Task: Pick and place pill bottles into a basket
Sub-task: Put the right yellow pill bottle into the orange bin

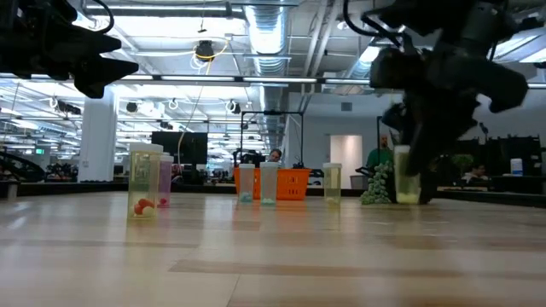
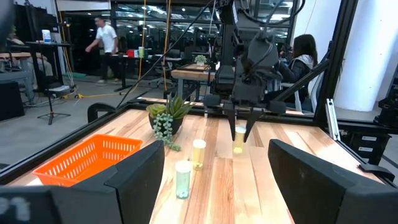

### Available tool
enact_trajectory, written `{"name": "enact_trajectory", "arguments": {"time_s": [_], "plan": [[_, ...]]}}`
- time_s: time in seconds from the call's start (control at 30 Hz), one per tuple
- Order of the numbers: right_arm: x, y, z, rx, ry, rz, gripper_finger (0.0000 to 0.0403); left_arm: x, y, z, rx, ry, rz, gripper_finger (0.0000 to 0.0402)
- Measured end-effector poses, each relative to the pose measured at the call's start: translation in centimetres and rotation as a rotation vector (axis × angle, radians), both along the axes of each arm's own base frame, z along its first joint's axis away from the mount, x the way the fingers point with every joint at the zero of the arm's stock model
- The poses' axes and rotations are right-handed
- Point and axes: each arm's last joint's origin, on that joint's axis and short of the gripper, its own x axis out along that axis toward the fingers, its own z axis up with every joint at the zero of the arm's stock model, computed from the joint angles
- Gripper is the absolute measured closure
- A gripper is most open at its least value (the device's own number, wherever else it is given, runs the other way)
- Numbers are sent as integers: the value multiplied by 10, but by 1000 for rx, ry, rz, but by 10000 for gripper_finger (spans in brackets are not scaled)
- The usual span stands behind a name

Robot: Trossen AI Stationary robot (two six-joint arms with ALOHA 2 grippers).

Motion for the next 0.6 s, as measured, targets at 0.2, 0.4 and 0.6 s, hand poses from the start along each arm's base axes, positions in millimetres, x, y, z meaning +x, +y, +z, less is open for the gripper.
{"name": "enact_trajectory", "arguments": {"time_s": [0.2, 0.4, 0.6], "plan": [[20, -20, 29, -74, -56, 75, 294, 0, 0, 0, 0, 0, 0, 125], [42, -60, 69, -200, -156, 138, 294, 0, 0, 0, 0, 0, 0, 125], [52, -117, 107, -311, -260, 113, 294, 0, 0, 0, 0, -1, 0, 125]]}}
